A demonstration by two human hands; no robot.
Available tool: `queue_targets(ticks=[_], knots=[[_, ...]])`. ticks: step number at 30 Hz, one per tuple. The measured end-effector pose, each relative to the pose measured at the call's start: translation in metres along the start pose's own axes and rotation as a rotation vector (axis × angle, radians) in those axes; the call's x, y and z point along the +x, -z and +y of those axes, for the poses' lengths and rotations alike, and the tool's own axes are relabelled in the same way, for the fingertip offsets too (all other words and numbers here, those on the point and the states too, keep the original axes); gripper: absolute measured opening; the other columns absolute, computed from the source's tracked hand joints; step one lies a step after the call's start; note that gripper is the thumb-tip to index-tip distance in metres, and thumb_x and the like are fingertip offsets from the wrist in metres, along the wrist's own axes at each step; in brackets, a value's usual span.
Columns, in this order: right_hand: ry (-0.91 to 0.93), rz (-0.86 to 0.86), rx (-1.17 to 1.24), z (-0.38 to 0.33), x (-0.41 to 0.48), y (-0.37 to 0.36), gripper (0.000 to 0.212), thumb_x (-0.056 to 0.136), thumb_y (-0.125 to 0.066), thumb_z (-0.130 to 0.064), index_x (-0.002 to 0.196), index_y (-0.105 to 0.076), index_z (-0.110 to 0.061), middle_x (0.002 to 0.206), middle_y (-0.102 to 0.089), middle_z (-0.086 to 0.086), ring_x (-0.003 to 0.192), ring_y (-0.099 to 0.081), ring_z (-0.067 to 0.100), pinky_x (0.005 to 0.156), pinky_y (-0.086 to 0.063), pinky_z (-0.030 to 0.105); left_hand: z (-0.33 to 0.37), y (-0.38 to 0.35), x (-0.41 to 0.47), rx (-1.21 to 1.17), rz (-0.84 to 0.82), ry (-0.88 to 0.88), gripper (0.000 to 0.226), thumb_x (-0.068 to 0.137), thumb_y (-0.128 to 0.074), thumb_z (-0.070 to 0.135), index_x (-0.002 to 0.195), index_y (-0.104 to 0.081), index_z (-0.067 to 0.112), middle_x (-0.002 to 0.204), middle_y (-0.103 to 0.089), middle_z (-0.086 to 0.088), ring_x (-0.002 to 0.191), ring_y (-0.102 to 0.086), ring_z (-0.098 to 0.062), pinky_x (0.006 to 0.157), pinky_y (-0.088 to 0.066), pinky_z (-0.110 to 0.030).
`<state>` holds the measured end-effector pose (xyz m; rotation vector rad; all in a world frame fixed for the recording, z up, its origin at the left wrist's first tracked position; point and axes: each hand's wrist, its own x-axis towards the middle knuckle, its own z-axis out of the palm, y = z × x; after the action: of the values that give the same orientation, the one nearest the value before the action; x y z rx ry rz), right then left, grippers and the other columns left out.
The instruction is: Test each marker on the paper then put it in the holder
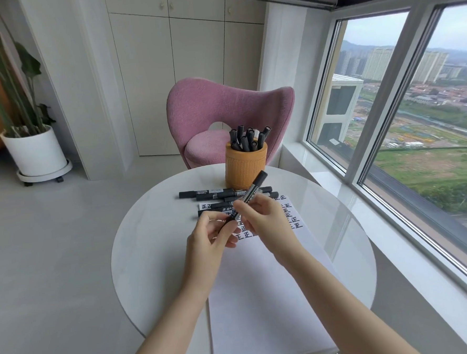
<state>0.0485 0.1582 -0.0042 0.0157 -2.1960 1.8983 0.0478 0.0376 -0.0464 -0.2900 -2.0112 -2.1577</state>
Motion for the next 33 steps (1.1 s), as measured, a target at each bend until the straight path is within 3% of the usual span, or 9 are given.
queue_targets(ticks=[5,10,13,15,18,22,25,29,33], knots=[[-0.021,0.01,-0.025,0.007,0.0,0.001,0.031,0.091,-0.062,-0.027,0.071,-0.046,-0.012,0.066,-0.054,0.007,0.054,-0.048,0.011,0.055,-0.037,0.021,-0.002,0.0,0.0,0.015,0.007,-0.003,0.006,0.087,-0.062,0.013,0.092,-0.058,0.012,0.073,-0.071,0.0,0.06,-0.064,-0.016,0.061,-0.053,-0.023],[-0.007,0.074,0.07,0.002,0.009,0.007,0.016,0.097,-0.054,-0.024,0.087,-0.052,-0.012,0.084,-0.068,0.008,0.071,-0.064,0.014,0.057,-0.048,0.019,-0.002,0.002,-0.001,0.032,0.001,-0.021,0.007,0.091,-0.057,0.02,0.092,-0.062,0.016,0.084,-0.07,-0.007,0.072,-0.066,-0.016,0.064,-0.051,-0.019],[0.016,0.065,0.067,-0.01,0.019,0.018,0.015,0.1,-0.047,-0.022,0.094,-0.052,-0.009,0.073,-0.054,0.012,0.062,-0.061,0.027,0.059,-0.055,0.041,-0.004,0.002,0.0,0.043,-0.006,-0.006,0.006,0.092,-0.056,0.018,0.091,-0.062,0.019,0.087,-0.07,-0.008,0.07,-0.064,-0.013,0.065,-0.051,-0.019],[0.024,0.046,-0.01,-0.016,0.03,0.027,0.021,0.102,-0.041,-0.024,0.107,-0.051,-0.005,0.064,-0.04,0.009,0.046,-0.051,0.018,0.056,-0.055,0.051,-0.006,0.002,0.0,0.049,-0.009,0.0,0.006,0.092,-0.056,0.016,0.091,-0.062,0.018,0.087,-0.07,-0.008,0.069,-0.064,-0.011,0.066,-0.051,-0.02],[0.069,0.062,-0.225,-0.023,0.054,0.042,0.025,0.102,-0.031,-0.021,0.112,-0.053,-0.014,0.065,-0.032,-0.002,0.049,-0.037,0.009,0.048,-0.042,0.034,-0.006,0.002,0.0,0.06,-0.006,-0.004,0.006,0.092,-0.055,0.015,0.092,-0.062,0.016,0.085,-0.07,-0.006,0.067,-0.063,-0.008,0.067,-0.052,-0.022],[0.124,0.028,-0.387,-0.032,0.085,0.053,0.046,0.098,-0.032,-0.011,0.141,-0.039,-0.026,0.075,-0.038,-0.015,0.055,-0.039,0.006,0.05,-0.03,0.018,-0.005,0.002,0.0,0.066,0.006,-0.004,0.008,0.093,-0.054,0.011,0.093,-0.062,0.014,0.085,-0.07,-0.005,0.067,-0.062,-0.006,0.068,-0.051,-0.021],[0.26,0.098,-0.501,-0.039,0.096,0.058,0.033,0.096,-0.051,-0.015,0.128,-0.043,-0.013,0.087,-0.054,-0.005,0.059,-0.046,0.004,0.047,-0.035,0.011,-0.005,0.002,0.0,0.074,0.005,-0.007,0.01,0.093,-0.053,0.009,0.092,-0.061,0.014,0.084,-0.071,-0.004,0.068,-0.062,-0.006,0.069,-0.051,-0.022],[0.302,0.191,-0.399,-0.053,0.109,0.061,0.014,0.088,-0.064,-0.015,0.096,-0.053,-0.01,0.081,-0.064,0.005,0.044,-0.053,0.007,0.046,-0.044,0.018,-0.005,0.002,-0.001,0.072,0.012,0.001,0.011,0.093,-0.053,0.009,0.091,-0.061,0.016,0.084,-0.07,-0.004,0.067,-0.061,-0.005,0.069,-0.051,-0.022],[0.335,0.293,-0.45,-0.063,0.127,0.057,0.006,0.081,-0.069,-0.018,0.083,-0.064,-0.015,0.081,-0.068,-0.001,0.071,-0.062,0.013,0.067,-0.052,0.034,-0.004,0.001,0.0,0.067,0.015,0.013,0.01,0.093,-0.054,0.01,0.091,-0.061,0.017,0.083,-0.071,-0.002,0.068,-0.061,-0.007,0.07,-0.051,-0.023]])
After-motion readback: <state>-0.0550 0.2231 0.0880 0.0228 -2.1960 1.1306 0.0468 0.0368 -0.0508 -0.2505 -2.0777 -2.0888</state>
